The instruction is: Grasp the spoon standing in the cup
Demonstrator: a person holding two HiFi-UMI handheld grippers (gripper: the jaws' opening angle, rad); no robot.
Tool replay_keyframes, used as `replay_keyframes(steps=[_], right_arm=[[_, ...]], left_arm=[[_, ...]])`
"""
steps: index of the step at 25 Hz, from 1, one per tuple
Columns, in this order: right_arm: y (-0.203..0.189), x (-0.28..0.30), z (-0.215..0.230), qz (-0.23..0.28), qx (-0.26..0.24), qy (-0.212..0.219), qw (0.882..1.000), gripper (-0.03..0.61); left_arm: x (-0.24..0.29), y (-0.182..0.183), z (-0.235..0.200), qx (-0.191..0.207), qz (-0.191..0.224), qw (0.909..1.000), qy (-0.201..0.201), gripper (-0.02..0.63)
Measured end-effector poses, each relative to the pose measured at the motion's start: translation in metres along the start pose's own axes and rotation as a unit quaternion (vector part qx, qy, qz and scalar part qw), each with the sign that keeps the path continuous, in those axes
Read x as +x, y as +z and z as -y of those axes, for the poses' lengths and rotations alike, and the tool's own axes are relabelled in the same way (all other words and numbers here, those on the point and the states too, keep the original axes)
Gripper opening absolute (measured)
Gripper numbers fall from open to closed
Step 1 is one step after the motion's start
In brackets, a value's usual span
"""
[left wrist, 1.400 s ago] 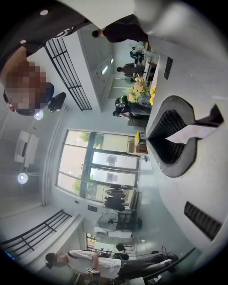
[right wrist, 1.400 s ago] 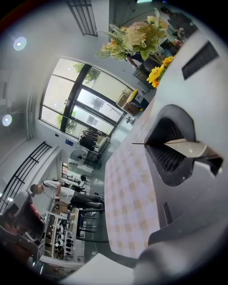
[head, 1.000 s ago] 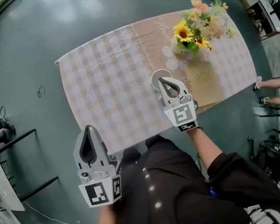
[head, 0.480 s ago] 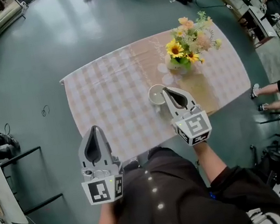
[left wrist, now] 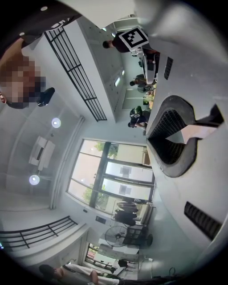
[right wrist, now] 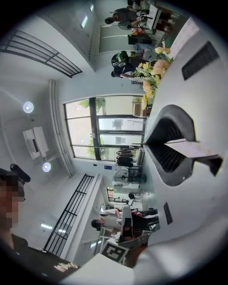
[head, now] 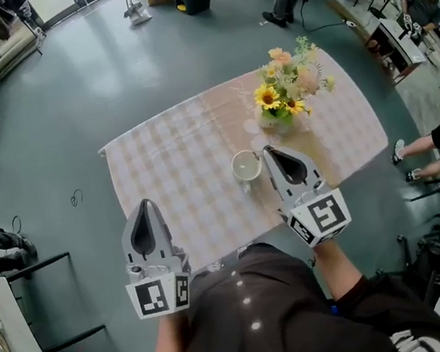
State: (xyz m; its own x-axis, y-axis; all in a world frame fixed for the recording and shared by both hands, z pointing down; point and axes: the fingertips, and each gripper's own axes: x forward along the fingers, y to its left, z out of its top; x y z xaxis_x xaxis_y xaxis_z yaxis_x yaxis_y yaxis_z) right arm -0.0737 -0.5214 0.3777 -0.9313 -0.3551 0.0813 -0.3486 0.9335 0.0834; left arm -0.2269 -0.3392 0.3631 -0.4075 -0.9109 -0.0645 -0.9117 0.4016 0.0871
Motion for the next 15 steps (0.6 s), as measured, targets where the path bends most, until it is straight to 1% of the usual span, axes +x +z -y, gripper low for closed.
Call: replay_keyframes(steps=[5, 9, 15], right_arm=[[0.023, -0.013, 0.006, 0.024, 0.010, -0.012, 1.000, 0.002], [0.038, -0.025, 0.011, 0.041, 0.015, -0.025, 0.999, 0.002], [0.050, -0.041, 0.023, 0.059, 0.018, -0.050, 0.997, 0.002]], left_arm=[[0.002, 0.007, -0.008, 0.003, 0.007, 1.0000, 0.005, 0.017], [-0.001, 0.015, -0.018, 0.006, 0.011, 0.9998, 0.018, 0.017], [-0.003, 0.025, -0.031, 0.014, 0.015, 0.9992, 0.034, 0.017]])
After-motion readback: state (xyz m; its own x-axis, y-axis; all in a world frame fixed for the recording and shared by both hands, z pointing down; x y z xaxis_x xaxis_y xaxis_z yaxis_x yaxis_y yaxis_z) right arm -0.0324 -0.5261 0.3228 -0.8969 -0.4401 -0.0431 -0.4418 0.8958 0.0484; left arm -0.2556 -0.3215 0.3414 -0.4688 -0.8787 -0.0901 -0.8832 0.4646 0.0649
